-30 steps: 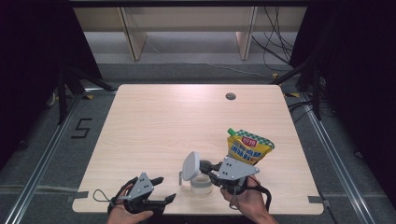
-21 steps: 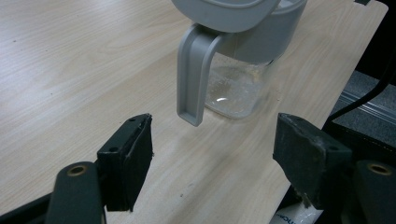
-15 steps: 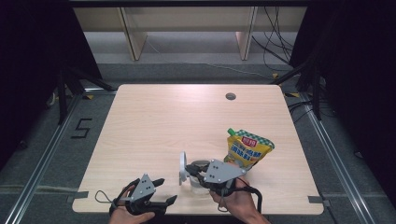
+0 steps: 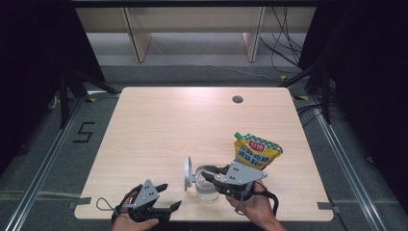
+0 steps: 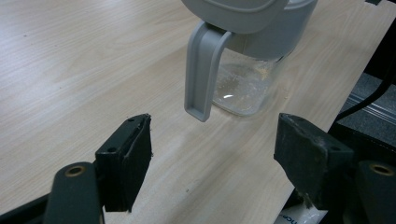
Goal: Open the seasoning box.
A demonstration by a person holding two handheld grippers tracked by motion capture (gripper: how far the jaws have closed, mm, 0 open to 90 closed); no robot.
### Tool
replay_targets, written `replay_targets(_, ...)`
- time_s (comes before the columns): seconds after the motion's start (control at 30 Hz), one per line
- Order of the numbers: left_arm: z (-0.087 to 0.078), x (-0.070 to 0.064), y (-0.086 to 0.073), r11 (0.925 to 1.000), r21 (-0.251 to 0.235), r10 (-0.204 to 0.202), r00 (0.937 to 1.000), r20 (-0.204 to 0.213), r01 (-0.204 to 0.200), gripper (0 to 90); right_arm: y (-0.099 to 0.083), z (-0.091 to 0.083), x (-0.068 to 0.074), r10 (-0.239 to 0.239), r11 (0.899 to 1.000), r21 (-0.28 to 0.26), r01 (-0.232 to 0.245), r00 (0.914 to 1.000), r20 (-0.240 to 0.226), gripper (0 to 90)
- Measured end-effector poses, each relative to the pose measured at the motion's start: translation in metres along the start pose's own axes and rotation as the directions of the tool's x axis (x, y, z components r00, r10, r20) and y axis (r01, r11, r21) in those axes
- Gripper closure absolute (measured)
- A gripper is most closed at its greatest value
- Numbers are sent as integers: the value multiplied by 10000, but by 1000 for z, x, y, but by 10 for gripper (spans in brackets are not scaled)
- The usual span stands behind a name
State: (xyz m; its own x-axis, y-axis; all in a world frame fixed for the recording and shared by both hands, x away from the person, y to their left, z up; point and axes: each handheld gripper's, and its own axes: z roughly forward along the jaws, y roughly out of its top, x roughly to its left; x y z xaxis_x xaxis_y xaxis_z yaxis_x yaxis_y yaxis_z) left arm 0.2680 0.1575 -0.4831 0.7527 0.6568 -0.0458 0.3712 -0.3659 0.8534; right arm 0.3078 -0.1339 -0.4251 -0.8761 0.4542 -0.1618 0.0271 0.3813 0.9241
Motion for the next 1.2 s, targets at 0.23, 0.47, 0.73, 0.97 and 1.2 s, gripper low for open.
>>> replay_targets(0.23,-1,-3,-1,9999,21,-115,9999,20,115,271,-16,-21,-12,710,9970,-328,-707,9974,97,562)
replay_targets(0.47,-4,-6,0,9997,-65,-243,9996,167,244,227,-35,-43,-20,1270,9918,-219,-1261,9907,482,493)
replay_targets(0.73,-3,-6,0,9999,143,-36,9999,106,35,210,-51,-73,-30,2063,9783,-506,-2010,9679,1437,417)
replay_targets(0.97,-2,-7,0,10000,-44,5,9997,243,-4,209,-64,-93,-35,2284,9735,-484,-2237,9622,1481,389)
replay_targets(1.2,-2,-7,0,10000,-55,-52,9997,238,54,209,-78,-102,-35,2115,9761,223,-2162,9684,1320,305)
